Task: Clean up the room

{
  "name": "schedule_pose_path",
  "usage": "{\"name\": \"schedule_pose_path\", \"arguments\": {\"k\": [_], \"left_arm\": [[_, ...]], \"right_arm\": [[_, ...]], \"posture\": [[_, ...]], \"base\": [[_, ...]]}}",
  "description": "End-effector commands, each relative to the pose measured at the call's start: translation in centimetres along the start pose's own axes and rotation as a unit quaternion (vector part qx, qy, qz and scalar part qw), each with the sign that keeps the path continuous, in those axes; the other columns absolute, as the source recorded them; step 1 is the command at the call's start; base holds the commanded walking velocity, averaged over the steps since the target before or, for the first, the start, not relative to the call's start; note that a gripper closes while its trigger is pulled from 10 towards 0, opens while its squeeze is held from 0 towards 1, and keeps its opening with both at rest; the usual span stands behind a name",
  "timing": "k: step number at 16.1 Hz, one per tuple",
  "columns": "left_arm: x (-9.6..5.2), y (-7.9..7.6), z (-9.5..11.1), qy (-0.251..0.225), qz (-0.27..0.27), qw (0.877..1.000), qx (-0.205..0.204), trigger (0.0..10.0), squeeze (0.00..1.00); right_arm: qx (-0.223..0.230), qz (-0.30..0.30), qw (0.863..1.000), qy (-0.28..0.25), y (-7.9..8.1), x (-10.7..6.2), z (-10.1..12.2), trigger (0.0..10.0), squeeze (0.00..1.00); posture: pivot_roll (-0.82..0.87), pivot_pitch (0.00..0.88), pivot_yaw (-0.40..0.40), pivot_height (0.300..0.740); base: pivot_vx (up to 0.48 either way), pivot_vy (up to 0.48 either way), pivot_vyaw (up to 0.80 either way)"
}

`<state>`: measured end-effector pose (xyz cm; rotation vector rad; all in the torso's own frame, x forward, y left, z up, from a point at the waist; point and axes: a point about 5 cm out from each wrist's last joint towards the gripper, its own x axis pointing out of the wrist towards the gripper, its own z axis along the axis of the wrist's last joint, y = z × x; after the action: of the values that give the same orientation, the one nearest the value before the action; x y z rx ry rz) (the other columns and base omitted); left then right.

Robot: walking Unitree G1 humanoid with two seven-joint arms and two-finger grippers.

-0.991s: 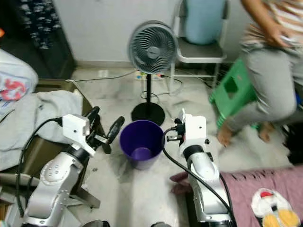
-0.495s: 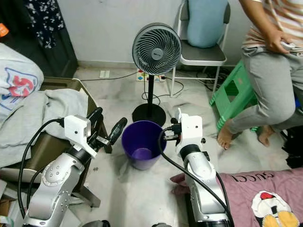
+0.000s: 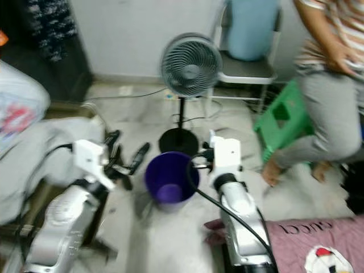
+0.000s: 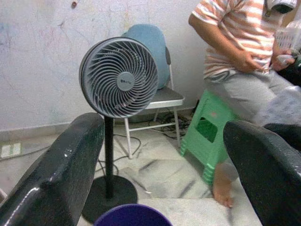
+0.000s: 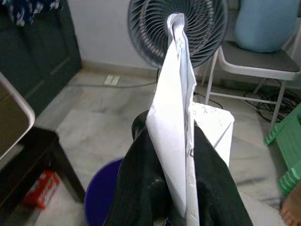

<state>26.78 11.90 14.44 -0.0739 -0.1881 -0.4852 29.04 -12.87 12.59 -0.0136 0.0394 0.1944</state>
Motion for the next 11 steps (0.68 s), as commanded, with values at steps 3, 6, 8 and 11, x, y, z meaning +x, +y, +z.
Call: {"name": "schedule_pose_path", "arguments": {"k": [3,6,8,11], "left_arm": [[0.4,-1.0,0.2,-0.009,-0.021,1.000,-0.005,10.0,0.00],[0.3,-1.0,0.1,-0.006,-0.019,1.000,-0.006,10.0,0.00],[0.2,-0.9,0.1,-0.006,-0.009,1.000,-0.001,10.0,0.00],[0.1,0.0,0.3,-0.006,0.013,1.000,0.024,10.0,0.00]], "right_arm": [[-0.004,-0.014,1.000,0.008,-0.9,-0.2,-0.4,10.0,0.00],[-0.006,-0.011,1.000,0.008,-0.9,-0.1,-0.4,10.0,0.00],[-0.006,-0.008,1.000,0.006,-0.8,0.0,-0.4,10.0,0.00],[-0.011,-0.001,1.000,-0.003,-0.5,0.7,0.1,10.0,0.00]], "posture": [[-0.04,0.143,-0.054,0.740],[-0.05,0.143,-0.056,0.740],[-0.04,0.140,-0.057,0.740],[-0.03,0.133,-0.055,0.740]], "base": [[0.384,0.000,0.00],[0.312,0.000,0.00],[0.141,0.000,0.00],[0.000,0.000,0.00]]}}
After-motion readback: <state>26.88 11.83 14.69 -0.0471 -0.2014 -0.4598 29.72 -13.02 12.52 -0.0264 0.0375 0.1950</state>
